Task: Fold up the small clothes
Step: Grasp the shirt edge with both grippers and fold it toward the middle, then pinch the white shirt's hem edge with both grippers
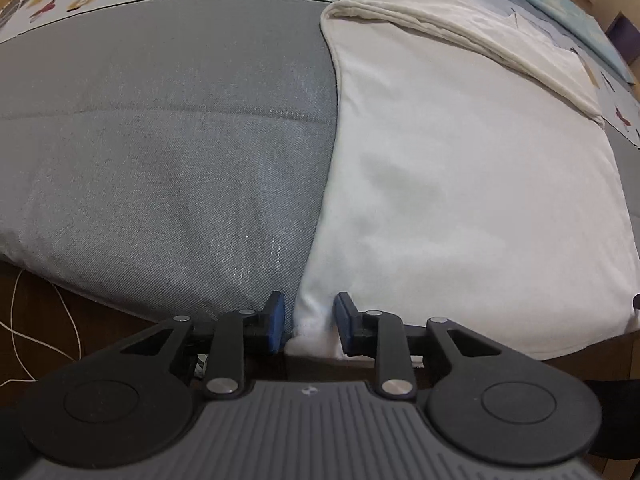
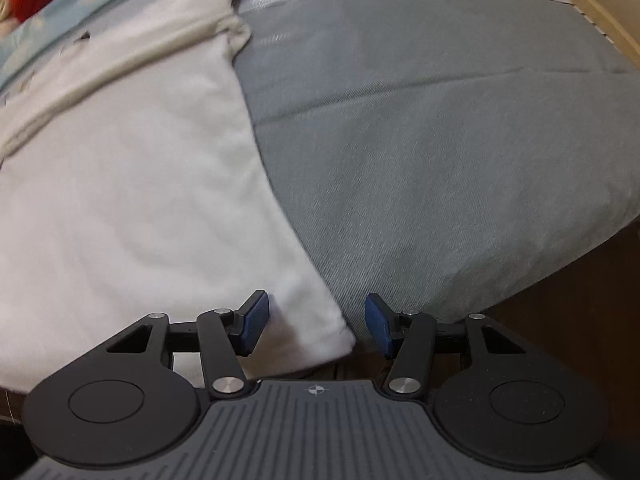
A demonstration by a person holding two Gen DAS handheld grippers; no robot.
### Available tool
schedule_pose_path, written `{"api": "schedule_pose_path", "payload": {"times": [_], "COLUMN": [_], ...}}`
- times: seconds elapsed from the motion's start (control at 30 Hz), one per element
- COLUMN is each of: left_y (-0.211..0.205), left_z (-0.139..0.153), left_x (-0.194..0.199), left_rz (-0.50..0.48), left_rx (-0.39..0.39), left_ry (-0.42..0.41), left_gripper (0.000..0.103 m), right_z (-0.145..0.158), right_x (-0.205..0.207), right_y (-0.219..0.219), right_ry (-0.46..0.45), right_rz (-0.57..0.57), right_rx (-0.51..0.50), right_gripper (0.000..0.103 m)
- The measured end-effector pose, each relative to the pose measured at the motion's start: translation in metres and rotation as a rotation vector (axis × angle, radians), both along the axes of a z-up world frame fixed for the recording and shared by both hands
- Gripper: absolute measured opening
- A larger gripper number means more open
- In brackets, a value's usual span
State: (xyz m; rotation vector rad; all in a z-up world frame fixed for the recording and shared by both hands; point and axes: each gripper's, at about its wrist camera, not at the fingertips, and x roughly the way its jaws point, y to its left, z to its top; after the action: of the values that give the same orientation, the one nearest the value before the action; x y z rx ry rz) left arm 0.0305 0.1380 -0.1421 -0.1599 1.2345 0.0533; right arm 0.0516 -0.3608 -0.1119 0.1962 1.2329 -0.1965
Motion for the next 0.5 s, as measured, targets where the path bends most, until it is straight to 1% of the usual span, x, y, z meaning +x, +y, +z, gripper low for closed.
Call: {"api": "schedule_pose_path", "payload": {"times": [0.07, 0.13, 0.2, 0.23, 0.3, 0.33, 0.43, 0.47, 0.5], "left_y": [0.001, 0.002, -0.001, -0.001, 0.001, 0.001, 0.001, 0.0, -0.002], "left_z": [-0.001, 0.001, 0.006, 0.01, 0.017, 0.017, 0.011, 0.007, 0.004], "left_x": [-0.001, -0.003, -0.004, -0.006, -0.009, -0.009, -0.009, -0.006, -0.006], "left_rz": [-0.003, -0.016, -0.019, -0.017, -0.006, 0.0, -0.002, -0.011, -0.018], "left_rx": [-0.008, -0.023, -0.025, -0.033, -0.054, -0.058, -0.046, -0.035, -0.022], "left_ry": [0.0, -0.002, -0.017, -0.027, -0.048, -0.046, 0.001, 0.019, 0.033], "left_gripper": [0.014, 0.006, 0.006, 0.006, 0.006, 0.007, 0.009, 0.012, 0.013], "right_z": [0.0, -0.001, 0.0, 0.003, 0.008, 0.01, 0.009, 0.007, 0.006], "right_x": [0.001, -0.001, -0.001, -0.001, -0.003, -0.005, -0.006, -0.006, -0.006], "right_y": [0.002, 0.0, 0.0, 0.0, 0.002, 0.002, 0.001, 0.0, -0.001], "right_ry": [-0.011, -0.019, -0.028, -0.042, -0.065, -0.072, -0.059, -0.045, -0.032], "right_rz": [0.016, 0.027, 0.037, 0.048, 0.058, 0.059, 0.048, 0.04, 0.03], "right_rx": [-0.014, -0.015, 0.0, 0.008, 0.028, 0.029, 0.019, 0.015, 0.015], "right_gripper": [0.055, 0.054, 0.027, 0.005, 0.005, 0.005, 0.007, 0.007, 0.009]}}
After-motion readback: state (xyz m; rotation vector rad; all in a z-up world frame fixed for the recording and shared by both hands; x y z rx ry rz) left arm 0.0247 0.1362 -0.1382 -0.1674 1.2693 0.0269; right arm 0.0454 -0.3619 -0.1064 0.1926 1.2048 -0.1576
